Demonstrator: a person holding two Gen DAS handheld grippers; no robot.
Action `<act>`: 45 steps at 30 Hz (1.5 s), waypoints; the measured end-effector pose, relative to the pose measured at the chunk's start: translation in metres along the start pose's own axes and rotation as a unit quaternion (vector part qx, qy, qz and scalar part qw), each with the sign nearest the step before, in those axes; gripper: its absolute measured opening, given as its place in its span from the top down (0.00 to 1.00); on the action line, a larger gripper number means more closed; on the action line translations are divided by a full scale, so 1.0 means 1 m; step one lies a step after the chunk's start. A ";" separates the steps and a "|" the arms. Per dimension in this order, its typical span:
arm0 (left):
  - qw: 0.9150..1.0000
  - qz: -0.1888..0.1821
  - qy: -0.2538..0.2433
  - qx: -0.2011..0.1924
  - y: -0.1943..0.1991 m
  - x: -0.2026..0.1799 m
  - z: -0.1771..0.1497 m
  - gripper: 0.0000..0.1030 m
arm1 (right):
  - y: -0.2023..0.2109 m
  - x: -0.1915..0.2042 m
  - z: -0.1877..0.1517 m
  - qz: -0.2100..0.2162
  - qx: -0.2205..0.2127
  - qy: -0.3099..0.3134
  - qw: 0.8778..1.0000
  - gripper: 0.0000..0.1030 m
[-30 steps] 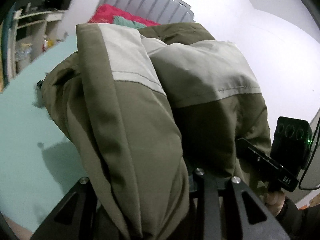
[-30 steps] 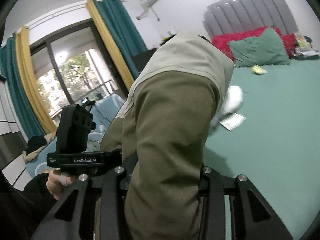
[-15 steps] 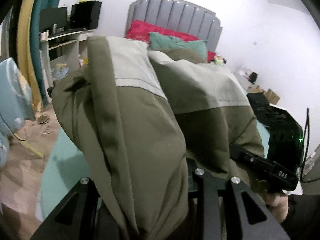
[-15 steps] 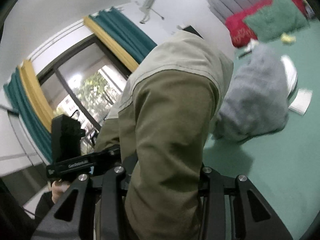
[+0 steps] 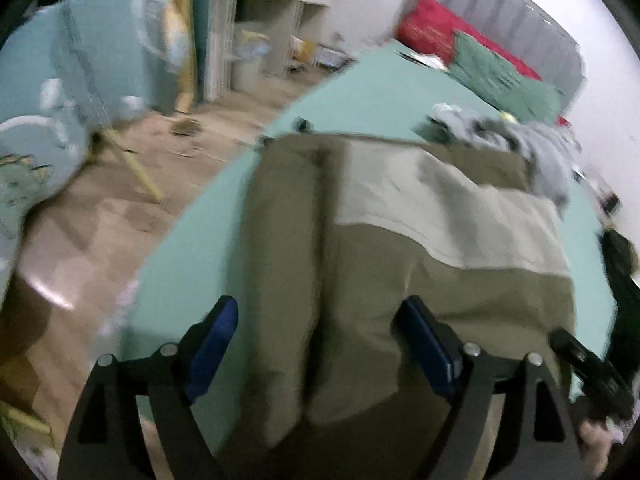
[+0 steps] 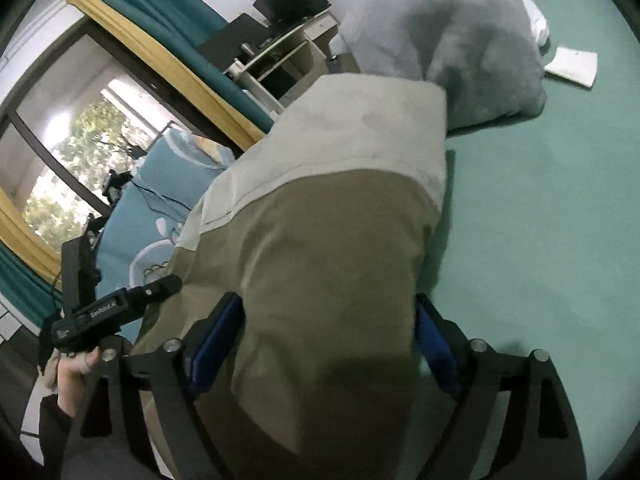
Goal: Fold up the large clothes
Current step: 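Carry the folded jacket to the bed corner with both tools and release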
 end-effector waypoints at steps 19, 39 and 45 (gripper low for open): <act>0.999 0.035 -0.005 -0.037 0.078 -0.016 -0.048 0.18 | 0.109 -0.013 -0.051 -0.045 0.023 0.021 0.998 0.15; 0.998 -0.011 -0.054 -0.034 0.131 -0.133 -0.103 0.18 | 0.234 -0.066 -0.086 -0.071 -0.003 -0.010 0.997 0.15; 0.996 -0.035 -0.082 -0.030 0.149 -0.180 -0.115 0.18 | 0.284 -0.091 -0.090 -0.089 -0.024 -0.022 0.996 0.15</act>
Point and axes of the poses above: each gripper's, at about its wrist camera, not at the fingertips, and y roughly against the way its jaws point, x to its left, z to its top, the point moved 10 cm from there along -y, roughly the way its jaws point, and after that the axes turned 9 degrees about z, right-handed, at the moved point
